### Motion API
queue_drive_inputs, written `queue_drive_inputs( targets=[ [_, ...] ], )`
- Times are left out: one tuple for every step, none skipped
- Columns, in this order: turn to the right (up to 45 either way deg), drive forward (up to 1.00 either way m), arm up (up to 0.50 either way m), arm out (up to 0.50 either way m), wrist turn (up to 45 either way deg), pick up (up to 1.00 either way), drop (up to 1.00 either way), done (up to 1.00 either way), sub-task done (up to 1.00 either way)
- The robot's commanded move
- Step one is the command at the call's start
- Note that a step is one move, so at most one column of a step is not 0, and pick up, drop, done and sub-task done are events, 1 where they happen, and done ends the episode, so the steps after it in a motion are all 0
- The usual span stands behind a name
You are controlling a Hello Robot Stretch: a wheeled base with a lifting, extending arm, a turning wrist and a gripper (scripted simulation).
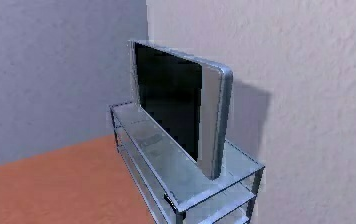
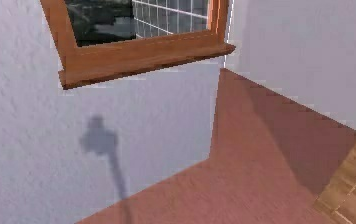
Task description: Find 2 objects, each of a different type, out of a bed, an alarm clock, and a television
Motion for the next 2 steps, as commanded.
queue_drive_inputs(
  targets=[
    [45.0,0.0,0.0,0.0,0.0,0.0,0.0,0.0,0.0],
    [45.0,0.0,0.0,0.0,0.0,0.0,0.0,0.0,0.0]
  ],
)
